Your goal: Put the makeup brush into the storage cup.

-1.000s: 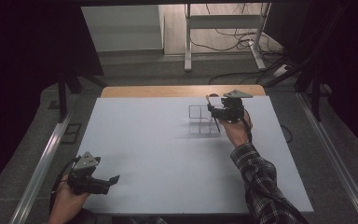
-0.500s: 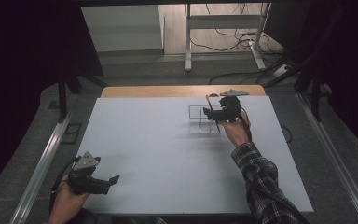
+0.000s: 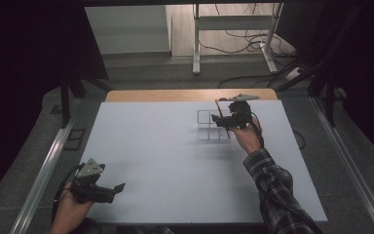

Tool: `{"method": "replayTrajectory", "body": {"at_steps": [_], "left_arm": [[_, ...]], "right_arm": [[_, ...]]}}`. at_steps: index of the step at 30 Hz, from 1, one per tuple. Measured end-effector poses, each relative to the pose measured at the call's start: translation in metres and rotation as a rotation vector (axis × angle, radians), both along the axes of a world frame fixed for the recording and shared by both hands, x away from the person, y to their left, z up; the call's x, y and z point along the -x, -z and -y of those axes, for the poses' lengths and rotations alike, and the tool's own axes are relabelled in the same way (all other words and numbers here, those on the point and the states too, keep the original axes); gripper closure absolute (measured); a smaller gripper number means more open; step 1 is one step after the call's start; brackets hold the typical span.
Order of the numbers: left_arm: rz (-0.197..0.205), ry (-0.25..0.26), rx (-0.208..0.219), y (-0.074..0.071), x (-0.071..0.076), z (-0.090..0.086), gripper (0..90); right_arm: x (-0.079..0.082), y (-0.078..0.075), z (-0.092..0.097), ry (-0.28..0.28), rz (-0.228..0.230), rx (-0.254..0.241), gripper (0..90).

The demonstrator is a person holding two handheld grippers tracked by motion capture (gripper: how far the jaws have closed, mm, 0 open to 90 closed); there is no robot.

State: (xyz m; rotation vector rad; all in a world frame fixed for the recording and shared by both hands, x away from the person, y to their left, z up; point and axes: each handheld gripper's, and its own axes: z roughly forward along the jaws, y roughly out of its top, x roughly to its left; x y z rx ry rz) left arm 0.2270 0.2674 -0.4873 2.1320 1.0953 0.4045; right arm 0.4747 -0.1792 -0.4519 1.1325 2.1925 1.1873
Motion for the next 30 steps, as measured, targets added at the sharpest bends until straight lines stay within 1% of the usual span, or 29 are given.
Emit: {"method": "replayTrajectory", "body": {"at_steps": [8,11,20,30], "left_arm": [[-0.001,0.001,-0.002,0.0,0.0,0.0,0.9],[0.0,0.001,-0.004,0.0,0.0,0.0,0.8],[-0.001,0.001,-0.004,0.0,0.0,0.0,0.9],[-0.001,0.001,-0.005,0.0,0.0,0.0,0.9]], "right_arm": [[0.005,-0.003,0.003,-0.012,-0.005,0.0,4.9],[0.008,-0.005,0.003,-0.02,-0.005,0.008,4.9],[0.014,-0.007,0.002,-0.037,-0.018,0.0,4.4],[0.023,-0.01,0.005,-0.048,-0.02,0.011,3.5]]}}
